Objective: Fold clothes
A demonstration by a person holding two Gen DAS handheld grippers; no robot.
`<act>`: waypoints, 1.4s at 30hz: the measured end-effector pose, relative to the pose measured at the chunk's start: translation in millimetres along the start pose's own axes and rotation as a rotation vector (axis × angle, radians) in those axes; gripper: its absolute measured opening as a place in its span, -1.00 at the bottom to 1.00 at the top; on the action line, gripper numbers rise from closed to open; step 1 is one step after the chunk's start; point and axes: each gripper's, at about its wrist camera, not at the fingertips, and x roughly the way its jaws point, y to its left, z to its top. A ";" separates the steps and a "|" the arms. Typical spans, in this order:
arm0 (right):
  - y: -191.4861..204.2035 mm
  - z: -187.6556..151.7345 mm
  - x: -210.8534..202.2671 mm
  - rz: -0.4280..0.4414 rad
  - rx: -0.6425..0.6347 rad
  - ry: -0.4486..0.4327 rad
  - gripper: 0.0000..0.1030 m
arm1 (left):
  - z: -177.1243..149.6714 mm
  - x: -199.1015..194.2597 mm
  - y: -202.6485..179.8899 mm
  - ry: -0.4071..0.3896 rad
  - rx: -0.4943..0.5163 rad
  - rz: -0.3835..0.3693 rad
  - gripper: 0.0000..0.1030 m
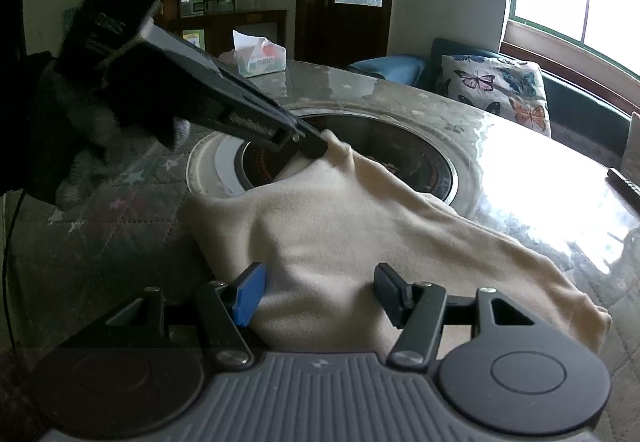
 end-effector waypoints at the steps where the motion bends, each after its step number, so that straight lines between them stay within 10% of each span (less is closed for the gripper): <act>1: -0.3 0.2 -0.1 0.002 0.001 0.000 0.18 | -1.5 4.9 2.3 0.015 -0.008 -0.004 -0.91; 23: 52.5 26.0 25.2 0.300 -0.124 -0.024 0.04 | 0.3 7.9 18.3 0.039 -0.062 -0.063 -0.81; 33: -3.3 -9.0 -46.5 0.098 0.086 -0.082 0.04 | -10.7 -47.0 1.5 -0.076 -0.095 -0.072 -0.82; 42: -54.4 -55.5 -67.6 -0.062 0.260 -0.020 0.04 | -33.4 -41.7 -16.3 -0.025 -0.056 -0.117 -0.81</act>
